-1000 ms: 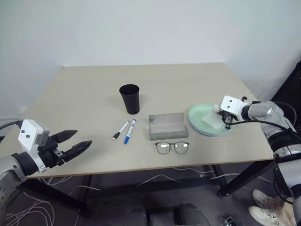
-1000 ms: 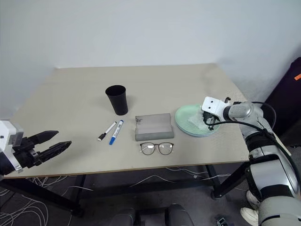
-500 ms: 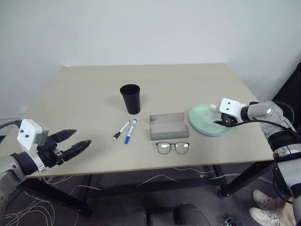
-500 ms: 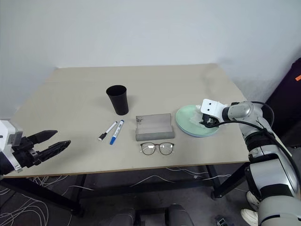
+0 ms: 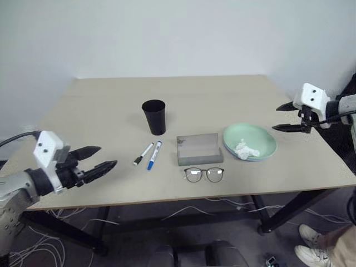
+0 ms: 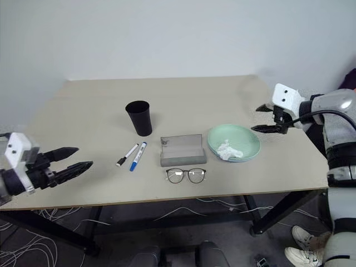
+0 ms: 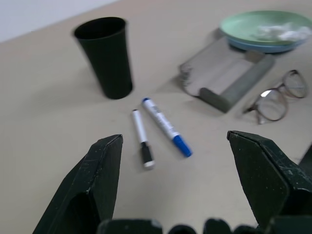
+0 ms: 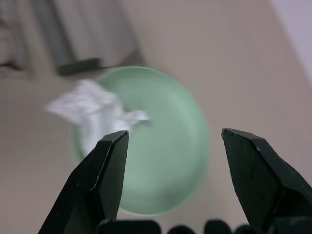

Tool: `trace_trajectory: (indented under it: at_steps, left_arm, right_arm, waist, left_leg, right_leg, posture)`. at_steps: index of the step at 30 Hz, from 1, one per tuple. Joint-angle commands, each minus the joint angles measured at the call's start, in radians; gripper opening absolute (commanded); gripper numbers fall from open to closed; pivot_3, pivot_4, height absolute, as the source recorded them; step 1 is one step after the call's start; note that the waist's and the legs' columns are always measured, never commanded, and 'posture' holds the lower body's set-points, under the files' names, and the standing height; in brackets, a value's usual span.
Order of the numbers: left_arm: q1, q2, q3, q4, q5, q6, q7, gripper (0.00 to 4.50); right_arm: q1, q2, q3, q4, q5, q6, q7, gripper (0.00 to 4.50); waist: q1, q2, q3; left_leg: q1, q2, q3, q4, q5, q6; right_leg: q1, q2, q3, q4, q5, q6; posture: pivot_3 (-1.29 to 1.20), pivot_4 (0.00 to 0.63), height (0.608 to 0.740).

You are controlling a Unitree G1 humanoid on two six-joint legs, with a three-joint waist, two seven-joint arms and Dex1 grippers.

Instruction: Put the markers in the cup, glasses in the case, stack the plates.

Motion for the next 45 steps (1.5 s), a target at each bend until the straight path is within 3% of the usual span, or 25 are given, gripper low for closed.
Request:
trace_trajectory:
  at_steps: [1,5,14,17,26,32,35,44,45]
  left_arm:
    - [-0.077,0.015,-0.093,-0.002,0.031,0.003,0.001,3.64]
    - [-0.256,0.008,-0.262,0.028,0.049,0.028,-0.043,3.64]
    - [-0.571,-0.107,-0.552,0.141,0.153,0.028,-0.102,3.64]
    - [-0.640,-0.151,-0.641,0.182,0.194,0.029,-0.133,3.06]
    - [-0.757,-0.318,-0.814,0.313,0.335,0.017,-0.127,0.04]
    - [-0.800,-0.419,-0.853,0.389,0.379,0.036,-0.121,0.04]
    - [-0.813,-0.445,-0.863,0.403,0.391,0.054,-0.126,0.60]
    - [-0.837,-0.494,-0.903,0.435,0.478,0.001,-0.110,3.72]
    - [-0.835,-0.490,-0.912,0.434,0.488,-0.013,-0.118,3.72]
  right_arm:
    - [0.055,-0.020,-0.010,-0.145,0.061,0.073,0.057,3.30]
    - [0.137,-0.025,0.002,-0.274,0.094,0.125,0.094,3.30]
    - [0.158,-0.012,0.016,-0.327,0.096,0.160,0.074,3.30]
    - [0.161,-0.016,0.017,-0.338,0.102,0.169,0.075,3.34]
    - [0.205,-0.037,0.011,-0.400,0.121,0.204,0.069,3.34]
    - [0.231,-0.039,0.001,-0.431,0.121,0.230,0.040,3.34]
    - [0.243,-0.040,0.000,-0.444,0.123,0.237,0.028,3.34]
    - [0.254,-0.036,0.002,-0.453,0.122,0.248,0.001,3.34]
    - [0.256,-0.036,0.002,-0.455,0.123,0.250,-0.002,3.34]
  waist:
    - [0.000,0.000,0.000]
    - [0.001,0.001,0.000]
    - [0.001,0.000,0.000]
    - [0.001,0.000,0.000]
    - [0.002,0.000,0.000]
    - [0.002,0.000,0.000]
    - [0.002,0.000,0.000]
    - [0.002,0.000,0.000]
    - [0.002,0.000,0.000]
  left_leg:
    - [0.000,0.000,0.000,0.000,0.000,0.000]
    - [-0.001,0.000,0.000,0.001,0.000,0.000]
    - [-0.002,-0.001,0.000,0.003,0.000,0.000]
    - [-0.002,-0.001,0.000,0.003,0.000,0.001]
    - [-0.002,-0.002,0.000,0.004,0.000,0.001]
    - [-0.003,-0.003,-0.001,0.006,0.001,0.002]
    - [-0.003,-0.003,-0.001,0.006,0.001,0.002]
    - [-0.003,-0.003,-0.001,0.007,0.001,0.002]
    - [-0.003,-0.003,-0.001,0.007,0.001,0.002]
  right_leg:
    - [0.000,0.000,0.000,0.000,0.000,0.000]
    - [-0.001,0.000,0.000,0.001,0.001,0.001]
    - [0.000,0.001,0.001,0.000,0.003,0.004]
    - [0.000,0.001,0.001,0.001,0.003,0.005]
    - [0.000,0.001,0.002,0.001,0.003,0.005]
    - [0.000,0.000,0.002,0.000,0.004,0.006]
    - [0.000,0.001,0.002,0.001,0.004,0.007]
    - [0.000,0.000,0.003,0.001,0.004,0.007]
    - [0.000,0.000,0.003,0.001,0.004,0.007]
  posture:
    - [0.00,0.000,0.740]
    - [0.00,0.000,0.740]
    - [0.00,0.000,0.740]
    - [0.00,0.000,0.740]
    - [0.00,0.000,0.740]
    - [0.00,0.000,0.740]
    - [0.00,0.000,0.740]
    - [0.00,0.000,0.740]
    - [0.00,0.000,0.740]
